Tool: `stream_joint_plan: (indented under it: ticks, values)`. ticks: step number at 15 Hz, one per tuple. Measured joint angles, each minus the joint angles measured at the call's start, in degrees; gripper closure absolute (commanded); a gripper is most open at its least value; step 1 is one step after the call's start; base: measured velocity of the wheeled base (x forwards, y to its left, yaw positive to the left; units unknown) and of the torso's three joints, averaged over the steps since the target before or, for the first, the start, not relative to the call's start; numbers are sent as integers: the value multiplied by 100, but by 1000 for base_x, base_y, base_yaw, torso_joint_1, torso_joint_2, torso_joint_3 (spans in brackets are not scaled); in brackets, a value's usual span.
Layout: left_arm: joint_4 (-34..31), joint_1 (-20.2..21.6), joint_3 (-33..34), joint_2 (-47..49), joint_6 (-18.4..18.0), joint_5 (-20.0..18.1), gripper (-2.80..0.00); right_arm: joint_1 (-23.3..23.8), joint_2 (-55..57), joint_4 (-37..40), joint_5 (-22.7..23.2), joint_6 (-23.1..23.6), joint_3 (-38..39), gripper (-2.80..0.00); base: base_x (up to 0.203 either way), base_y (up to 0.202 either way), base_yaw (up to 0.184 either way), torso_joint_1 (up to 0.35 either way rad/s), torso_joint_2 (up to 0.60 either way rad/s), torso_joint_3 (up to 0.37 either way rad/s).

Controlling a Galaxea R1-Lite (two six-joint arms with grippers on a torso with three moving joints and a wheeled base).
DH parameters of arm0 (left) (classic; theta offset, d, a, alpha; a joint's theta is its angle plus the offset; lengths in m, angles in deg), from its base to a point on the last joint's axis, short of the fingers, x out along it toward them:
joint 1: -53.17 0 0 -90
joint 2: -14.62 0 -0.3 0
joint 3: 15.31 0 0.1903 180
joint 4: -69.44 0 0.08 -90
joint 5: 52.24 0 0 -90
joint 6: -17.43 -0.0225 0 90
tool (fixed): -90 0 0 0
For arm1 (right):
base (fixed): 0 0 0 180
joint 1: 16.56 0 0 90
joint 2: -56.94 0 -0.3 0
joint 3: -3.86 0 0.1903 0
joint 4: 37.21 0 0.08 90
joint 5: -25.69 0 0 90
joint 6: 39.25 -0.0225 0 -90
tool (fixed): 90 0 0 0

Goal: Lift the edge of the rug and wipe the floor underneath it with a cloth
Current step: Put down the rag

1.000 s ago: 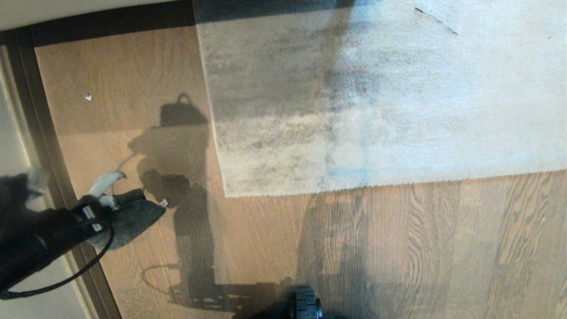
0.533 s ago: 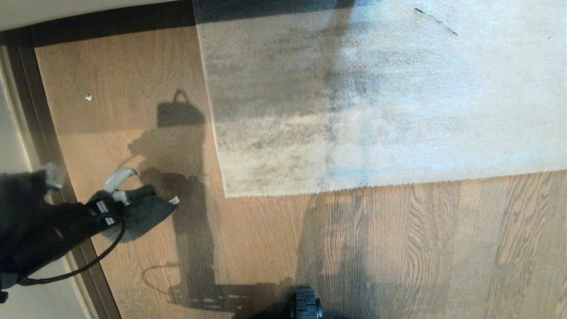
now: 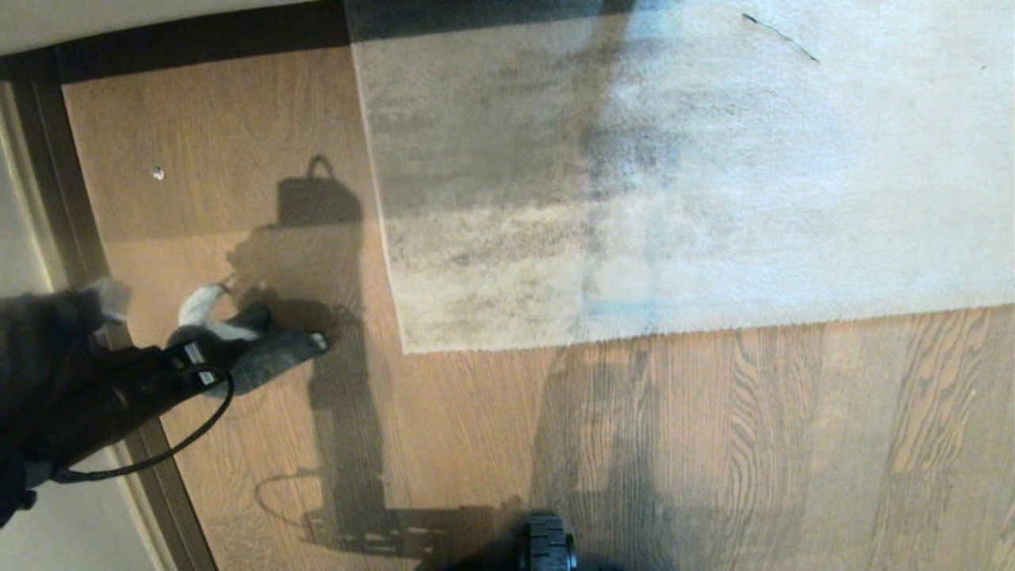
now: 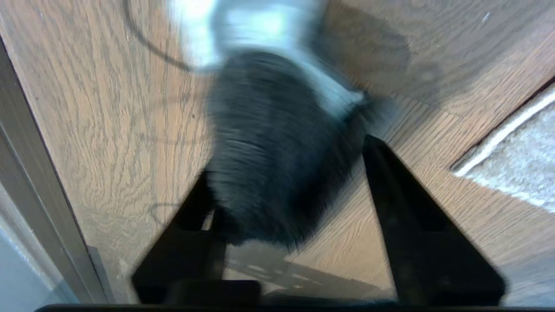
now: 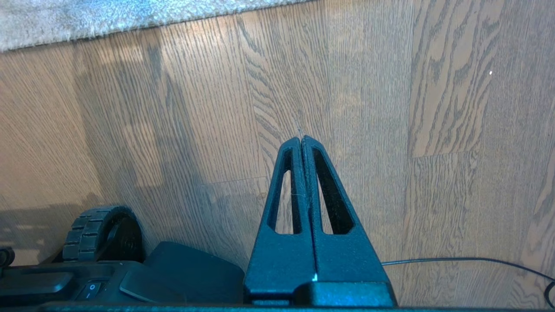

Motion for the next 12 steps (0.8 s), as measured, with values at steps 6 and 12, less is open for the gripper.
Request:
stream_joint_plan:
  ticks: [6,12]
  values:
    - [0,-33,41,-60,-10,0,-280,0,0,0,1,2,0,0,0,0,0,0,0,0]
    - [-38,-28,554,-757,9,4,-280,0,0,0,2,1,0,0,0,0,0,0,0,0]
